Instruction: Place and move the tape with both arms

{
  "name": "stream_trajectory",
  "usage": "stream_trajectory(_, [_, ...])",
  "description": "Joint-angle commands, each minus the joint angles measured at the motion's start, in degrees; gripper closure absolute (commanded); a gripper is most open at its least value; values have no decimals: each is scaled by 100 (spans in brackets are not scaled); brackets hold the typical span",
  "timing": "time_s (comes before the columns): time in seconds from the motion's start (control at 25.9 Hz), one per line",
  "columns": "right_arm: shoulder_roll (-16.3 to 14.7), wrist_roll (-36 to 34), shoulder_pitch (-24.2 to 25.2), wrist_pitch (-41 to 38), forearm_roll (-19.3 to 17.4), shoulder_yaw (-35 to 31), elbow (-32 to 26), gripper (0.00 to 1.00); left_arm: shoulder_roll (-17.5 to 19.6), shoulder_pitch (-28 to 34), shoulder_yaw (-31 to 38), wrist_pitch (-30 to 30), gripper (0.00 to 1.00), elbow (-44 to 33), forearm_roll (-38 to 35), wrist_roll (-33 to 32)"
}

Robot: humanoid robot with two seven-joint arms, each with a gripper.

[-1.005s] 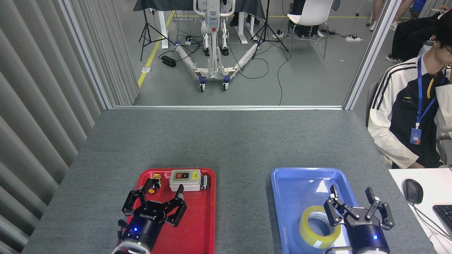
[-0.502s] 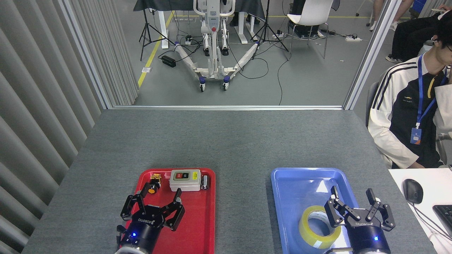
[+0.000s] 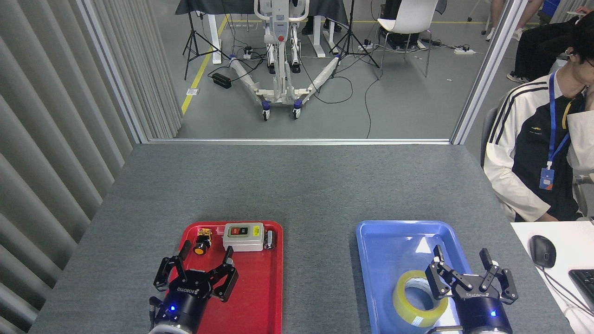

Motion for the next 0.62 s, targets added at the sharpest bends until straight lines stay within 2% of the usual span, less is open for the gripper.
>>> stream_trajectory(0.0, [3,5,-1,-11,0,4,1,0,7,-6,57,10,0,4,-5,2])
stream_trajectory(0.15, [3,5,-1,-20,0,4,1,0,16,-6,260,-8,0,83,4,-7])
stream_trajectory(0.58, [21,66,8,-11,-17,4,1,0,24,-6,277,-60,0,197,4,2])
